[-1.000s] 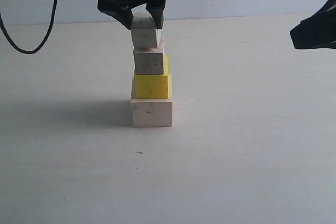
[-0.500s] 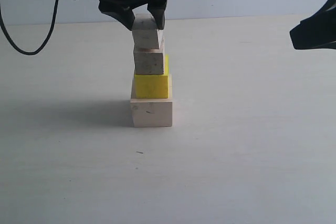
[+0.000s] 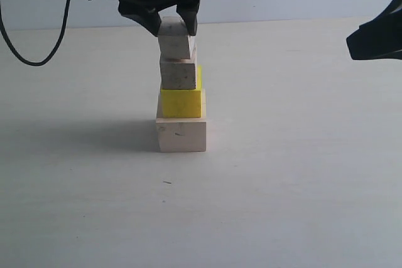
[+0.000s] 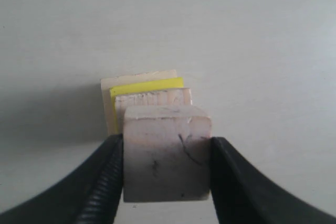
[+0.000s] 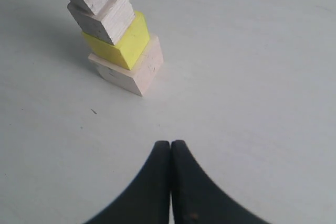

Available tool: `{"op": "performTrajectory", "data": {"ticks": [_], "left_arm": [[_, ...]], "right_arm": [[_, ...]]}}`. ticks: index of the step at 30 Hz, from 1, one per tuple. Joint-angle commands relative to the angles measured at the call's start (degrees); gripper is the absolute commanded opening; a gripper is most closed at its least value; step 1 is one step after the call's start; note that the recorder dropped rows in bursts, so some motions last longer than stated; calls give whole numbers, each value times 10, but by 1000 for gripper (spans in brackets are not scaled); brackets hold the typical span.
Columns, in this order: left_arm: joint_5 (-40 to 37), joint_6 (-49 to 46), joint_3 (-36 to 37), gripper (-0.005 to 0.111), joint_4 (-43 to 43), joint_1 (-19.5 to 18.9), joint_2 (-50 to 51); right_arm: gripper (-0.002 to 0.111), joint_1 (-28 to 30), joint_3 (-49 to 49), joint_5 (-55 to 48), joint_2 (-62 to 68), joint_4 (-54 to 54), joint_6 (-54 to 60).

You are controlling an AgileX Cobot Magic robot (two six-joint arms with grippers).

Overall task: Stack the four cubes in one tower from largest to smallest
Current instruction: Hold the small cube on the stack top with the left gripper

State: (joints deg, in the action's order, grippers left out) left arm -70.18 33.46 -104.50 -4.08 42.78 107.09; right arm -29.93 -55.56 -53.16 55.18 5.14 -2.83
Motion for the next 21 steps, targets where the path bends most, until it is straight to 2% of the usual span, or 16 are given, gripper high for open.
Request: {"op": "performTrajectory", "data": {"ticks": [1, 21], "left_arm": [[2, 4, 1, 0, -2, 2, 3], [2, 4, 1, 0, -19, 2, 0]], "right_arm": [[0, 0, 3, 0, -5, 2, 1], [0, 0, 3, 0, -5, 3, 1]]}}
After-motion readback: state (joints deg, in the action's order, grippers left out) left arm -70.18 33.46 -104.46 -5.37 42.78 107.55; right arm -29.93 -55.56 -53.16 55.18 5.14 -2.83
